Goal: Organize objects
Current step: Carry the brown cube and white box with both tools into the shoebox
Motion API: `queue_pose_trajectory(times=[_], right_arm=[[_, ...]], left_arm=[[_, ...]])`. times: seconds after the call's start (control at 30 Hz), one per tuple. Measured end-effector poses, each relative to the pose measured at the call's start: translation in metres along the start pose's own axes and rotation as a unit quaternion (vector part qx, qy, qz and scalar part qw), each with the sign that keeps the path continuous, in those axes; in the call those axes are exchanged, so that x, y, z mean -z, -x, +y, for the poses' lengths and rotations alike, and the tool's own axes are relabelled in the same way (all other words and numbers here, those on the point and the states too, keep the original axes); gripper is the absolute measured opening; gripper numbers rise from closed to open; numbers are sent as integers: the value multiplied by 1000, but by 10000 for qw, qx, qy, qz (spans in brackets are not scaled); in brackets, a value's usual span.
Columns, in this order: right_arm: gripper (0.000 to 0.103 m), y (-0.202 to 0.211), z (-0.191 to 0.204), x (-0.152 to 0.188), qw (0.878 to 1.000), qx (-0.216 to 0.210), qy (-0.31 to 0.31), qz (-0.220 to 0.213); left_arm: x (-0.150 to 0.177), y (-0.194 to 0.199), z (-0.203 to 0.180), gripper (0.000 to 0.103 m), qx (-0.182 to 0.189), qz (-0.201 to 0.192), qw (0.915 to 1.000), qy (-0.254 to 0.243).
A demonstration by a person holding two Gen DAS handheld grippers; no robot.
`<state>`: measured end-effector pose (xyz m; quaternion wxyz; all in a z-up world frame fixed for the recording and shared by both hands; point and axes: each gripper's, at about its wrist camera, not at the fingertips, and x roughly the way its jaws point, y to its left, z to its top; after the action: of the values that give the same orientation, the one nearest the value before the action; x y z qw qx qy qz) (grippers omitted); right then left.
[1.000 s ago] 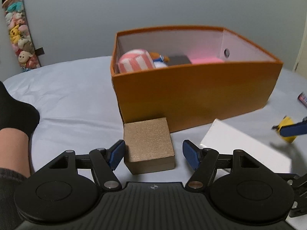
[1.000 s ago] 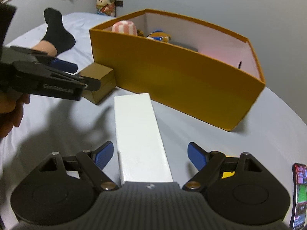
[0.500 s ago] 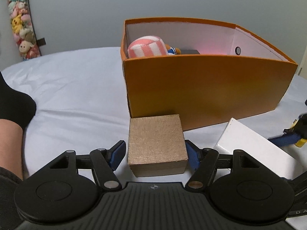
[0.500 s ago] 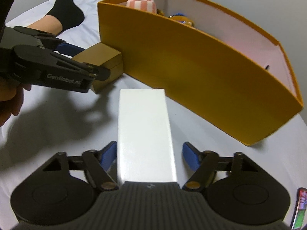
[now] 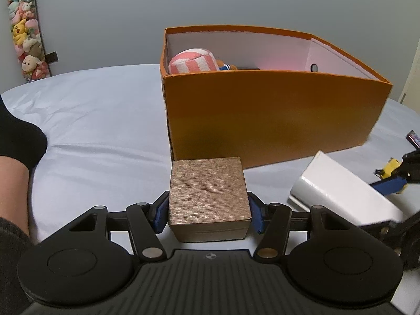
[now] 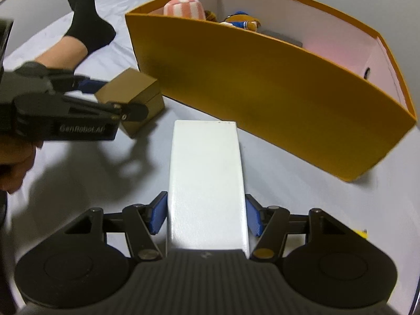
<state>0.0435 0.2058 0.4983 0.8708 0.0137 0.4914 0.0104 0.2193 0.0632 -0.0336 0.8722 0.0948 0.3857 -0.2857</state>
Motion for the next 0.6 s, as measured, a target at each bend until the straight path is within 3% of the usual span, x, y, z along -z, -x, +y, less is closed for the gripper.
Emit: queue_pose_trajectory(times=[0.37, 0.6], right_arm=[[62, 39, -5, 0, 9995, 140, -126, -268], [62, 63, -9, -6, 9987, 201, -138, -457]], left_arm=[[-4, 36, -8, 68, 156, -243, 9996, -63], [-31, 58, -21, 68, 453, -428, 9978, -242]])
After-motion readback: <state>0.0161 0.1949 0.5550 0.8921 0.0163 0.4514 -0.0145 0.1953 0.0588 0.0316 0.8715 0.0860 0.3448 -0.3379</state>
